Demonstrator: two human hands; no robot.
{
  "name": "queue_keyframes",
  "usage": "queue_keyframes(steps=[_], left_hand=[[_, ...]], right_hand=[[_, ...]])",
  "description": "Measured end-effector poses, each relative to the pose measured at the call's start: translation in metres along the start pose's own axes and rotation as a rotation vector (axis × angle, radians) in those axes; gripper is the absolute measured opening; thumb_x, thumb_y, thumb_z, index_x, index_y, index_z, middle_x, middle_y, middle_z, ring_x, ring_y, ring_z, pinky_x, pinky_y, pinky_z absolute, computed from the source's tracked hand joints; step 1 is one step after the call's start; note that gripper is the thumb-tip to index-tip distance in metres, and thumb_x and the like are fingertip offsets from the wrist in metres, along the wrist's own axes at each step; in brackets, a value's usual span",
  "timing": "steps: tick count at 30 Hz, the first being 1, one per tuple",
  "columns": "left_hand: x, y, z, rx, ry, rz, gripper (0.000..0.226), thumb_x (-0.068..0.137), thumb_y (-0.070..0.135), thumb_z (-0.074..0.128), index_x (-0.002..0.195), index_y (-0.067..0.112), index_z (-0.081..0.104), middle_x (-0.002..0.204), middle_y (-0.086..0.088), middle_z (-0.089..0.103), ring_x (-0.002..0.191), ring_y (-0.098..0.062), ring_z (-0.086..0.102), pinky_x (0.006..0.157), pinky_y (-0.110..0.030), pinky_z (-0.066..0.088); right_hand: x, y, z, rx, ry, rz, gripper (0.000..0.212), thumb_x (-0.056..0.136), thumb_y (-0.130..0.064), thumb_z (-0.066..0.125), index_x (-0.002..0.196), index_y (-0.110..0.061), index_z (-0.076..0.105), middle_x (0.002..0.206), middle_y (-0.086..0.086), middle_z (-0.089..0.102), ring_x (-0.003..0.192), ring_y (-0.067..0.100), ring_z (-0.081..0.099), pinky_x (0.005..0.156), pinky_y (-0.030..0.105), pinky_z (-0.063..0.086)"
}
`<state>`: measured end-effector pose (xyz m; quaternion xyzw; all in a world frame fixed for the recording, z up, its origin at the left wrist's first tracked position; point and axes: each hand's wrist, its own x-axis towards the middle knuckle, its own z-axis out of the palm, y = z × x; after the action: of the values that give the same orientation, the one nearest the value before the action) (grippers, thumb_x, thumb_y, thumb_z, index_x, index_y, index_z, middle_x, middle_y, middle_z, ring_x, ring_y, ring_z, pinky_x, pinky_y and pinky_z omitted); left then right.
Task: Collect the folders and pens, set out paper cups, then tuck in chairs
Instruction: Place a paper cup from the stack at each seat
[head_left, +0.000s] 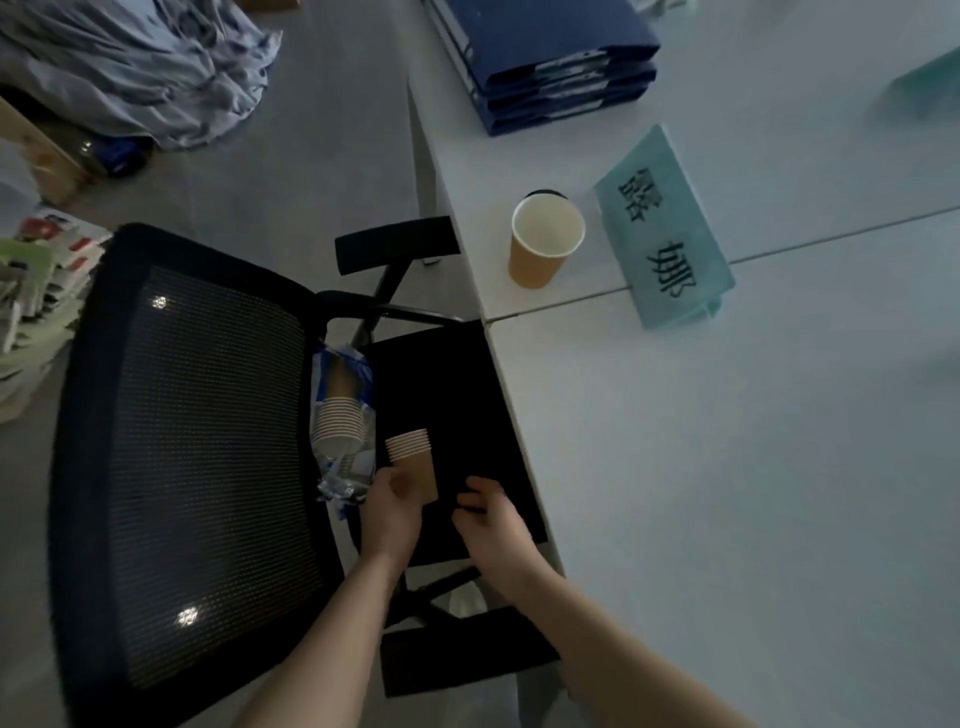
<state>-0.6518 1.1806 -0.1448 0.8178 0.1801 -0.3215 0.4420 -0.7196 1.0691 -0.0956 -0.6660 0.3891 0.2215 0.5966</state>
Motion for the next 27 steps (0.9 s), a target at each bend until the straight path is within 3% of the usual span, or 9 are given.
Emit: queue_keyframes(steps=[4, 6, 8, 10, 13, 19, 22, 27], left_hand=[[-0.059, 0.032, 0.022, -0.075, 0.138, 0.128, 0.025, 0.095, 0.009, 0.049, 0.119, 0.009, 0.055, 0.106, -0.005, 0.061, 0.104, -0.026, 0.059, 0.084, -0.031, 0.044], [-0.088, 0.044, 0.046, -0.063, 0.191, 0.223, 0.029, 0.093, 0.012, 0.05, 0.122, 0.014, 0.052, 0.117, -0.006, 0.06, 0.111, -0.024, 0.057, 0.095, -0.039, 0.047], [-0.111, 0.053, 0.072, -0.059, 0.227, 0.291, 0.04, 0.094, 0.013, 0.052, 0.134, 0.013, 0.045, 0.134, -0.006, 0.051, 0.125, -0.021, 0.048, 0.108, -0.034, 0.039], [-0.13, 0.057, 0.101, -0.032, 0.269, 0.379, 0.05, 0.095, 0.013, 0.053, 0.143, 0.011, 0.038, 0.143, -0.008, 0.043, 0.133, -0.022, 0.042, 0.109, -0.031, 0.036], [-0.151, 0.052, 0.142, 0.196, 0.292, 0.543, 0.058, 0.091, 0.025, 0.048, 0.146, 0.012, 0.034, 0.152, -0.01, 0.038, 0.137, -0.03, 0.039, 0.106, -0.043, 0.043], [-0.156, 0.05, 0.168, 0.611, 0.328, 0.423, 0.066, 0.089, 0.041, 0.038, 0.151, 0.018, 0.032, 0.161, -0.006, 0.024, 0.143, -0.038, 0.027, 0.107, -0.048, 0.04], [-0.154, 0.048, 0.173, 0.654, 0.352, 0.417, 0.07, 0.088, 0.044, 0.039, 0.153, 0.022, 0.027, 0.162, -0.003, 0.018, 0.142, -0.038, 0.029, 0.104, -0.048, 0.043], [-0.153, 0.049, 0.176, 0.657, 0.374, 0.389, 0.074, 0.085, 0.048, 0.041, 0.153, 0.024, 0.026, 0.162, 0.001, 0.018, 0.136, -0.038, 0.037, 0.083, -0.045, 0.055]], right_hand=[[-0.039, -0.031, -0.043, 0.033, 0.053, -0.208, 0.041, 0.094, -0.008, 0.051, 0.134, -0.013, 0.041, 0.12, 0.001, 0.056, 0.106, 0.013, 0.056, 0.075, 0.009, 0.045], [-0.045, -0.044, -0.074, 0.051, 0.115, -0.285, 0.036, 0.093, -0.005, 0.051, 0.128, -0.014, 0.045, 0.114, 0.001, 0.058, 0.102, 0.014, 0.058, 0.08, 0.017, 0.047], [-0.041, -0.057, -0.105, 0.056, 0.19, -0.344, 0.035, 0.091, -0.005, 0.054, 0.125, -0.014, 0.047, 0.113, 0.003, 0.06, 0.098, 0.015, 0.06, 0.081, 0.023, 0.048], [-0.031, -0.07, -0.135, 0.05, 0.227, -0.385, 0.038, 0.091, -0.008, 0.058, 0.127, -0.011, 0.047, 0.115, 0.005, 0.061, 0.098, 0.016, 0.059, 0.079, 0.024, 0.047], [-0.009, -0.09, -0.172, 0.058, 0.236, -0.445, 0.045, 0.089, -0.012, 0.064, 0.129, -0.01, 0.044, 0.118, 0.008, 0.059, 0.101, 0.021, 0.06, 0.079, 0.028, 0.05], [0.037, -0.132, -0.203, -0.074, 0.16, -0.54, 0.078, 0.077, -0.027, 0.078, 0.14, -0.017, 0.032, 0.128, 0.001, 0.052, 0.116, 0.019, 0.054, 0.097, 0.039, 0.048], [0.059, -0.148, -0.203, -0.14, 0.125, -0.556, 0.09, 0.073, -0.029, 0.081, 0.144, -0.019, 0.026, 0.138, 0.001, 0.046, 0.123, 0.019, 0.048, 0.104, 0.04, 0.042], [0.085, -0.157, -0.195, -0.122, 0.054, -0.558, 0.089, 0.069, -0.019, 0.083, 0.141, -0.017, 0.031, 0.142, -0.001, 0.045, 0.129, 0.019, 0.043, 0.104, 0.037, 0.037]])
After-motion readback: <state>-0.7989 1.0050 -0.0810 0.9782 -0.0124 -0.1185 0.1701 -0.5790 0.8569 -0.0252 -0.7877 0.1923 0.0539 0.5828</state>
